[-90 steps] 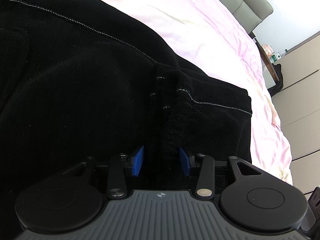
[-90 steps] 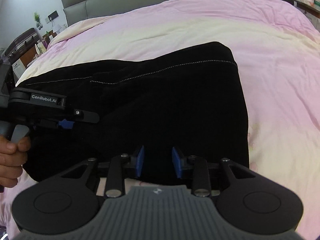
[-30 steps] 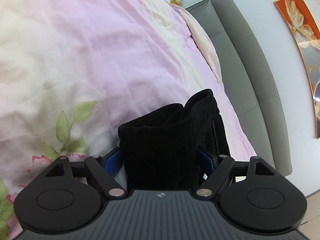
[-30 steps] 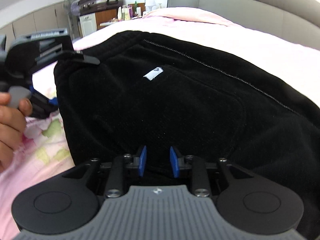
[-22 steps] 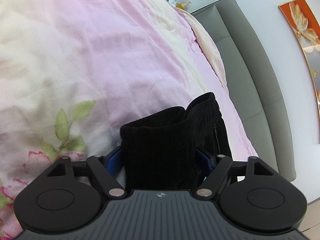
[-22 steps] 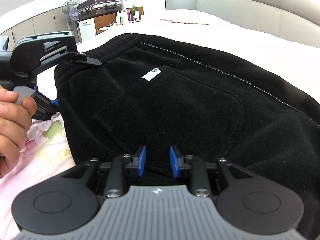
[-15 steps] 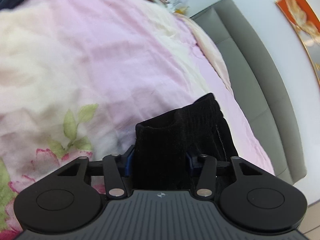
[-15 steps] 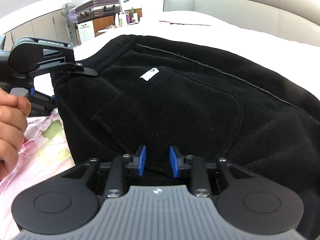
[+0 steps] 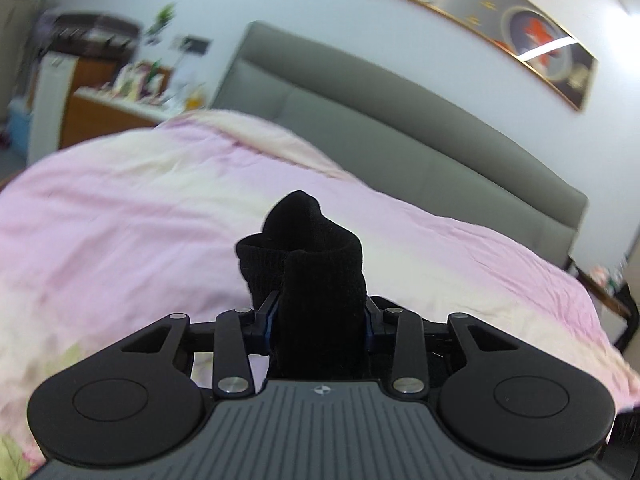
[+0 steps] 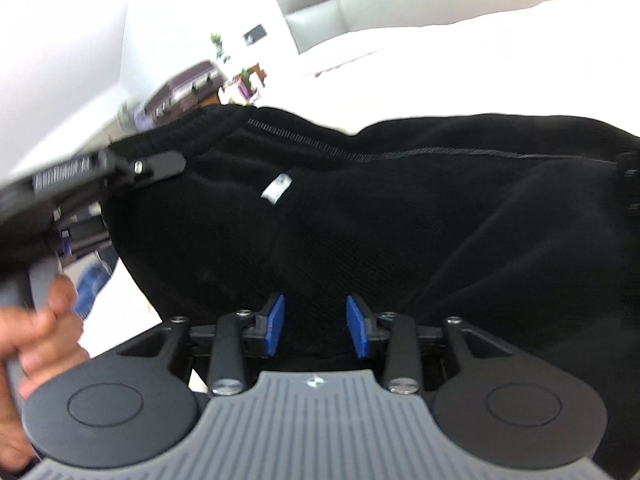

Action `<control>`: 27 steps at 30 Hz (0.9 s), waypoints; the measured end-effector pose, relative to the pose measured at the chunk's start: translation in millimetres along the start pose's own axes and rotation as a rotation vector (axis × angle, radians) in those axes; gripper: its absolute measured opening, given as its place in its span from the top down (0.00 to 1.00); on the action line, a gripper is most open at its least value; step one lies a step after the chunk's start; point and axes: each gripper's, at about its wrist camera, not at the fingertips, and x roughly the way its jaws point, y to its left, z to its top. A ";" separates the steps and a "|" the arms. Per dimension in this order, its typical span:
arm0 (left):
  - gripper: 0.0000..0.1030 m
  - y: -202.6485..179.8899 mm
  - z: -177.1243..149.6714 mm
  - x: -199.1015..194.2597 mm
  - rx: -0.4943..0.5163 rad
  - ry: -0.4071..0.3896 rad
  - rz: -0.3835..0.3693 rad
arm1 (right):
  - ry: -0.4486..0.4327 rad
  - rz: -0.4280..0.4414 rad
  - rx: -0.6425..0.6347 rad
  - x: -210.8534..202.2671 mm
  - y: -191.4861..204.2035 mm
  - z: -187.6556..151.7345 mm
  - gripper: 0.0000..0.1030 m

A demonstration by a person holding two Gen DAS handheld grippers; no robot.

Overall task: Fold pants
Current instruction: 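Grasp the folded waistband edge with the left gripper and lift it, then grasp the hanging pants end with the right gripper while the left gripper holds the pants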

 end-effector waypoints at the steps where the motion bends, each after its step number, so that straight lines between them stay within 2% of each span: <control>1: 0.59 -10.2 -0.8 0.7 0.044 -0.004 -0.020 | -0.010 0.006 0.017 -7.4 -6.3 2.8 0.68; 7: 0.59 -63.9 -17.6 20.0 0.275 0.038 -0.152 | -0.056 -0.025 0.041 -45.9 -35.0 17.9 0.67; 12: 0.59 -99.4 -46.0 32.6 0.400 0.104 -0.200 | -0.129 -0.164 -0.033 -70.2 -48.6 27.1 0.66; 15: 0.59 -118.1 -62.9 41.2 0.461 0.147 -0.213 | -0.173 -0.175 0.003 -82.9 -65.1 30.2 0.65; 22: 0.56 -156.8 -106.4 62.1 0.578 0.252 -0.187 | -0.220 -0.165 0.103 -95.2 -110.5 41.6 0.64; 27: 0.54 -167.0 -125.4 72.9 0.630 0.282 -0.153 | -0.194 -0.109 0.169 -84.0 -126.6 51.1 0.63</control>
